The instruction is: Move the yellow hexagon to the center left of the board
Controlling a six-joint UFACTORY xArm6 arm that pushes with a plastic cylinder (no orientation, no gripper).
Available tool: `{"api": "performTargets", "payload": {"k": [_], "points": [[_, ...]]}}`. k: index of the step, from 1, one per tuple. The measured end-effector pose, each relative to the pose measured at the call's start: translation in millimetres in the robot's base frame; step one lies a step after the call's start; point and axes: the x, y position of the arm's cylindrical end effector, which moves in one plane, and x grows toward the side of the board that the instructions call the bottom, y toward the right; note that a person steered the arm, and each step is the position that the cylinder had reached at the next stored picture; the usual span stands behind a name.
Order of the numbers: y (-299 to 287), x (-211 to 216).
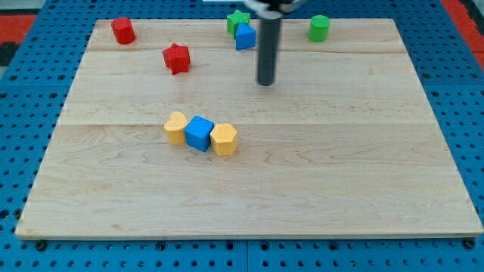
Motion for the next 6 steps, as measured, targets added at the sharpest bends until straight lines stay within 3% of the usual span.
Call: {"api": "performTargets", "payload": {"k": [1,5,6], "points": [[-111,29],[5,125],[3,130]]}}
